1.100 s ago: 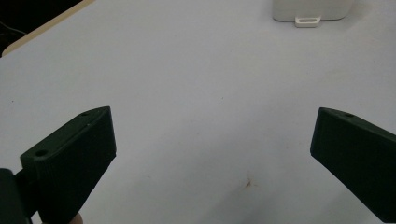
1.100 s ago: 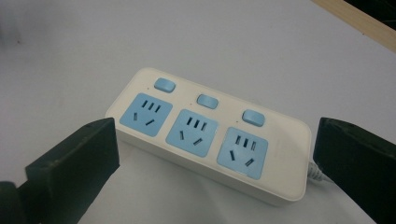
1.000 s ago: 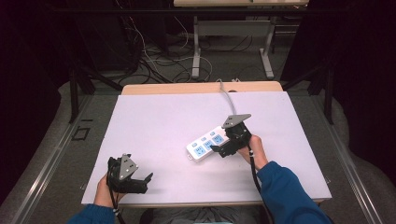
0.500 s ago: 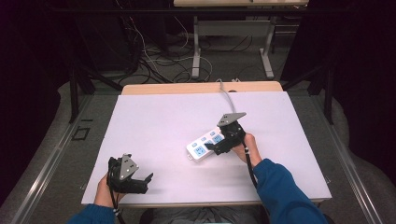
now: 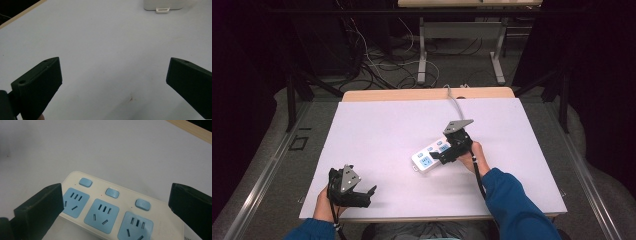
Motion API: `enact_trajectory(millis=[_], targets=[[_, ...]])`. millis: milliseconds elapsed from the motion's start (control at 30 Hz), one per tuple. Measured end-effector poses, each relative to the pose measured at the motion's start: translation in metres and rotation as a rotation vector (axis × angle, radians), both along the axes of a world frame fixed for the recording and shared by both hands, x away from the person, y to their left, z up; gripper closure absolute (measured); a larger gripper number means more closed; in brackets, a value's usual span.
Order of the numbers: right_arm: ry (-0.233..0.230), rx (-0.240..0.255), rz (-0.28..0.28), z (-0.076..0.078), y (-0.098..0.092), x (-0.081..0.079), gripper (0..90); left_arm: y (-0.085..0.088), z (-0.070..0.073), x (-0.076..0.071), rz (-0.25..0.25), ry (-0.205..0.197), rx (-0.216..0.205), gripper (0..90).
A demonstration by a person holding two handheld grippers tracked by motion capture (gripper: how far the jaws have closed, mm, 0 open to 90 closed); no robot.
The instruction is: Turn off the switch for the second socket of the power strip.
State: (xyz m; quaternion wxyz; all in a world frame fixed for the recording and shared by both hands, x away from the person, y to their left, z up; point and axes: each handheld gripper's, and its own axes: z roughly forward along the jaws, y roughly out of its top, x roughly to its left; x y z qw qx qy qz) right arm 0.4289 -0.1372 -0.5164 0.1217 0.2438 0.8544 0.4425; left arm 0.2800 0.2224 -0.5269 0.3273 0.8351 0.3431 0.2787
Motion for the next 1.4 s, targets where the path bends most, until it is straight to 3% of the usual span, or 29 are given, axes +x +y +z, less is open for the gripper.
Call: enact_trajectory(millis=[233, 300, 367, 533, 567, 600, 633, 700, 900, 1000, 1067, 1400], targets=[[0.0, 0.004, -0.007, -0.004, 0.005, 0.002, 0.0, 0.0, 0.0, 0.0, -0.004, 0.002, 0.003, 0.3], [0.007, -0.016, -0.005, -0.003, 0.005, 0.002, 0.0, 0.0, 0.0, 0.0, -0.006, 0.008, 0.006, 0.2], [-0.01, -0.008, -0.013, -0.003, 0.007, 0.001, 2.2, 0.0, 0.0, 0.001, -0.002, 0.012, 0.001, 0.2], [-0.032, -0.001, -0.052, -0.001, 0.006, -0.001, 20.0, 0.0, 0.001, 0.0, -0.003, 0.011, 0.008, 0.2], [-0.029, 0.004, -0.063, -0.001, 0.006, -0.002, 31.5, 0.0, 0.001, 0.0, -0.006, 0.012, 0.008, 0.3], [-0.029, 0.004, -0.063, -0.001, 0.006, -0.002, 31.5, 0.0, 0.001, 0.0, -0.004, 0.011, 0.009, 0.3], [-0.03, 0.001, -0.074, -0.001, 0.006, -0.002, 39.0, 0.0, 0.001, 0.0, -0.004, 0.01, 0.011, 0.2], [-0.025, 0.001, -0.068, -0.001, 0.006, -0.002, 50.4, -0.001, 0.0, 0.001, -0.007, 0.008, 0.01, 0.3], [-0.018, -0.013, -0.044, -0.004, 0.014, -0.002, 72.6, 0.0, 0.001, 0.001, 0.0, 0.009, 0.008, 0.3], [-0.044, 0.01, -0.058, -0.008, 0.018, -0.002, 84.4, 0.0, 0.0, 0.001, 0.0, 0.008, 0.004, 0.3], [-0.037, -0.012, -0.066, -0.007, 0.018, -0.002, 89.9, 0.0, 0.0, 0.001, -0.001, 0.01, 0.003, 0.2], [-0.058, -0.014, -0.103, -0.011, 0.02, -0.001, 90.0, 0.0, 0.001, 0.001, -0.001, 0.011, 0.012, 0.3]])
